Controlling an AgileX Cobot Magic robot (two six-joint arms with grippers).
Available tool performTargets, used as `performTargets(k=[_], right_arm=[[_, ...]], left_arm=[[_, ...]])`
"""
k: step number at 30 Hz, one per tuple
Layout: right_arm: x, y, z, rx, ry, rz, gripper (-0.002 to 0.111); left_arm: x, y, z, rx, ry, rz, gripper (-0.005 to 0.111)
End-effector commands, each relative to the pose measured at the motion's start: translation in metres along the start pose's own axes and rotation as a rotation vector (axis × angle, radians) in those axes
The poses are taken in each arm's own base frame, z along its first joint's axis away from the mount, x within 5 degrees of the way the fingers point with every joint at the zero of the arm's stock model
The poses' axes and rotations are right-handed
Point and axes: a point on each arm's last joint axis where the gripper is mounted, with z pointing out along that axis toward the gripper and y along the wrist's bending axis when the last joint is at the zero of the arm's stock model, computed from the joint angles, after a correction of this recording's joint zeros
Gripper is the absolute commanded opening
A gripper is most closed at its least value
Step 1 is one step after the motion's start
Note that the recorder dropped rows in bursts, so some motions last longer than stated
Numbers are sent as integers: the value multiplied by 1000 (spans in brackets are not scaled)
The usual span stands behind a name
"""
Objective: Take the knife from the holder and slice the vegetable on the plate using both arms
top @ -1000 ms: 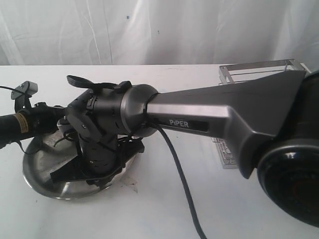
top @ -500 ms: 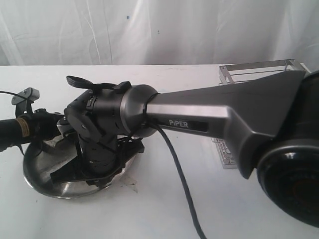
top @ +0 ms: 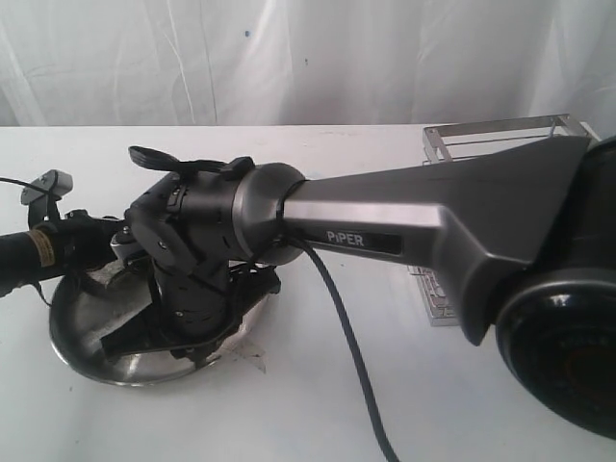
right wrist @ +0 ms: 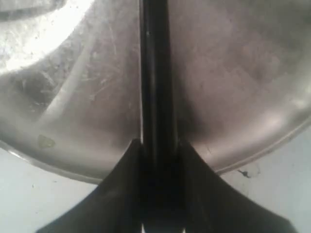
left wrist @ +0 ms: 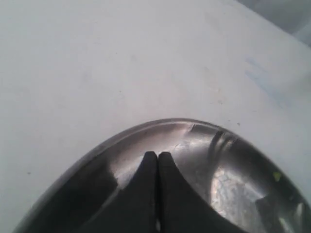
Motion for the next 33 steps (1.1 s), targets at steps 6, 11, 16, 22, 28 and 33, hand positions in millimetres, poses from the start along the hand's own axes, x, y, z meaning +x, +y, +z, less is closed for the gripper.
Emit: performTargets(k=[6,11,16,22,28,33], right_arm=[[-2,-2,-3,1,-9,-13,0],[-2,-2,-3,2,-7,-13,0],[-2,-2,-3,2,-7,-13,0],[-2,-2,-3,2,-7,-13,0],[-2,-2,-3,3,-5,-13,0],[-2,-2,-3,6,-2,-15,0]], left_arm=[[9,-12,-3,85,59,42,0],[11,-16,-4,128,84,24,0],[8,-21,-5,192,56,26,0],[9,-23,-5,210,62,35,0],[12,-24,-5,223,87,55,0],[12,-24,-5,225,90,57,0]])
